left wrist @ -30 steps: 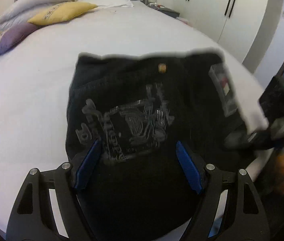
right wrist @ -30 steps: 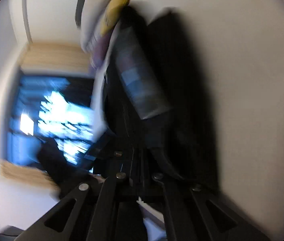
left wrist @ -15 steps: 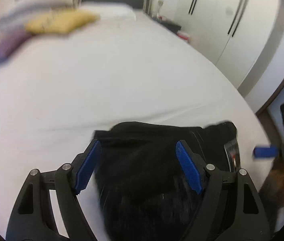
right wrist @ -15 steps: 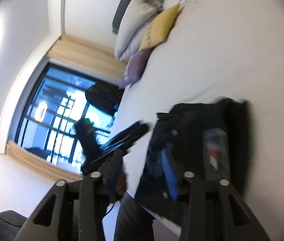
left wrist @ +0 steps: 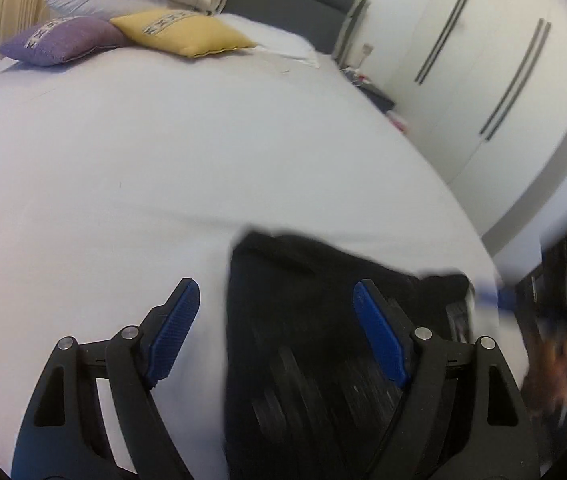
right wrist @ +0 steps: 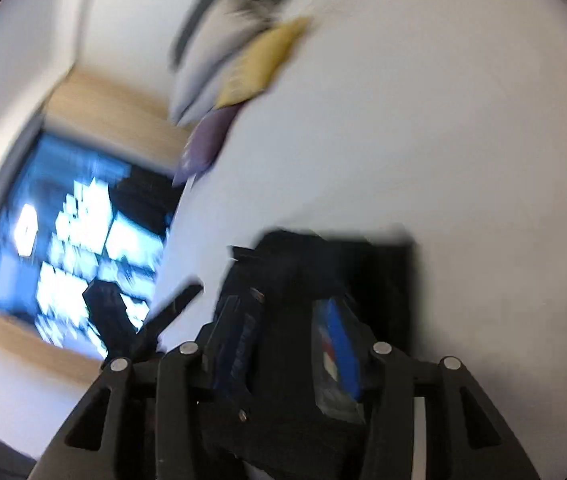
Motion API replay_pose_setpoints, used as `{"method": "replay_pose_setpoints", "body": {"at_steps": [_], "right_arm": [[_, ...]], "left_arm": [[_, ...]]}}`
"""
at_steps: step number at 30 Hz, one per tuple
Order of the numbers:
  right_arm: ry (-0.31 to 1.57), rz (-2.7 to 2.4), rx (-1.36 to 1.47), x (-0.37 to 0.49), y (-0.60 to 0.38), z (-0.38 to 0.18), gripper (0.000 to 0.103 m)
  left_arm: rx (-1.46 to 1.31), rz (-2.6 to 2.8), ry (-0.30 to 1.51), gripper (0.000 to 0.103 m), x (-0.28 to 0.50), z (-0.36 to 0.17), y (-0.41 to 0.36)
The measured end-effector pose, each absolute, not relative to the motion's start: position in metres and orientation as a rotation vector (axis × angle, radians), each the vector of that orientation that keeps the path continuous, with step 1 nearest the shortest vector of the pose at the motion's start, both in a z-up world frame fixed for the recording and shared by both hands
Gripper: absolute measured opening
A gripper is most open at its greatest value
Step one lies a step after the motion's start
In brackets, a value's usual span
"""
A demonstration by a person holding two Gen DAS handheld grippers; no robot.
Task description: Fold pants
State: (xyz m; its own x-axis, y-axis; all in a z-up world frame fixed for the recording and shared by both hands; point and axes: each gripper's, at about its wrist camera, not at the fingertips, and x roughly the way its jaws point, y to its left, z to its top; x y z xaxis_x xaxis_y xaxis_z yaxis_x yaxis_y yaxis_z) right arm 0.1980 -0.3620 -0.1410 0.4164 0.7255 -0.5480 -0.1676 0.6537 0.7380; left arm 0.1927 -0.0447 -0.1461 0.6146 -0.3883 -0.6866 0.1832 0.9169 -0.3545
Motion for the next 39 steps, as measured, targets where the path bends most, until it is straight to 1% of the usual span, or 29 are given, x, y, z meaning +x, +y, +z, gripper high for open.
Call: {"method": "replay_pose_setpoints", "body": {"at_steps": [3, 6, 9, 12, 13, 14, 15, 16, 18, 21, 23, 24, 25, 26, 27, 29, 31, 33, 34, 36, 37, 38, 39], "right_arm": [[1.014, 0.747, 0.386, 0.239, -0.293, -0.103, 0.049], [1.083, 0.818, 0.176, 0.281, -0.217, -0.096, 0.049], [1.161, 0.773, -0.061, 0.304, -0.153, -0.121, 0.049], [1.242, 0.738, -0.237, 0.308, -0.133, -0.168, 0.049], [1.278, 0.721, -0.237, 0.316, -0.131, -0.182, 0.045], [1.298, 0.720, -0.200, 0.323, -0.132, -0.189, 0.036], [1.304, 0.719, -0.178, 0.329, -0.132, -0.191, 0.024], [1.309, 0.720, -0.152, 0.335, -0.133, -0.193, 0.015], [1.300, 0.710, -0.155, 0.338, -0.131, -0.196, 0.013], [1.294, 0.679, -0.150, 0.342, -0.131, -0.203, 0.011], [1.277, 0.636, -0.057, 0.349, -0.144, -0.203, 0.000], [1.243, 0.518, -0.064, 0.352, -0.162, -0.200, 0.000], [1.230, 0.436, -0.005, 0.359, -0.181, -0.198, 0.004], [1.237, 0.431, 0.080, 0.361, -0.195, -0.194, 0.004], [1.219, 0.470, 0.157, 0.356, -0.204, -0.183, 0.004], [1.134, 0.662, 0.201, 0.328, -0.201, -0.150, 0.004], [1.148, 0.856, 0.231, 0.300, -0.188, -0.140, 0.004], [1.189, 0.955, 0.209, 0.277, -0.177, -0.149, 0.004], [1.232, 0.969, 0.195, 0.272, -0.173, -0.163, 0.008], [1.342, 0.873, 0.198, 0.282, -0.179, -0.208, 0.000], [1.371, 0.859, 0.289, 0.291, -0.191, -0.225, 0.000], [1.361, 0.833, 0.396, 0.297, -0.208, -0.233, 0.000], [1.315, 0.767, 0.418, 0.299, -0.222, -0.227, 0.000]], "left_arm": [[-0.275, -0.334, 0.919, 0.079, 0.162, -0.175, -0.059], [-0.292, -0.302, 0.930, 0.079, 0.150, -0.196, -0.064], [-0.319, -0.317, 0.921, 0.079, 0.145, -0.199, -0.061], [-0.309, -0.325, 0.914, 0.079, 0.147, -0.202, -0.058], [-0.309, -0.326, 0.912, 0.079, 0.147, -0.204, -0.060], [-0.307, -0.327, 0.907, 0.079, 0.149, -0.209, -0.058], [-0.304, -0.327, 0.899, 0.079, 0.148, -0.210, -0.057], [-0.298, -0.323, 0.894, 0.079, 0.148, -0.212, -0.060], [-0.285, -0.313, 0.884, 0.079, 0.145, -0.212, -0.062], [-0.271, -0.305, 0.871, 0.080, 0.143, -0.215, -0.068], [-0.255, -0.304, 0.862, 0.081, 0.141, -0.218, -0.072], [-0.245, -0.302, 0.853, 0.081, 0.139, -0.217, -0.078], [-0.241, -0.299, 0.849, 0.081, 0.137, -0.218, -0.079], [-0.244, -0.298, 0.848, 0.081, 0.136, -0.219, -0.080], [-0.245, -0.298, 0.849, 0.081, 0.135, -0.219, -0.080], [-0.248, -0.299, 0.847, 0.081, 0.134, -0.220, -0.080], [-0.247, -0.298, 0.844, 0.081, 0.135, -0.217, -0.079], [-0.246, -0.297, 0.843, 0.081, 0.132, -0.216, -0.078], [-0.245, -0.297, 0.844, 0.081, 0.132, -0.215, -0.077], [-0.238, -0.298, 0.848, 0.081, 0.136, -0.217, -0.077], [-0.232, -0.298, 0.849, 0.081, 0.136, -0.219, -0.078], [-0.227, -0.299, 0.847, 0.081, 0.135, -0.219, -0.079], [-0.223, -0.297, 0.848, 0.081, 0.134, -0.218, -0.080]]}}
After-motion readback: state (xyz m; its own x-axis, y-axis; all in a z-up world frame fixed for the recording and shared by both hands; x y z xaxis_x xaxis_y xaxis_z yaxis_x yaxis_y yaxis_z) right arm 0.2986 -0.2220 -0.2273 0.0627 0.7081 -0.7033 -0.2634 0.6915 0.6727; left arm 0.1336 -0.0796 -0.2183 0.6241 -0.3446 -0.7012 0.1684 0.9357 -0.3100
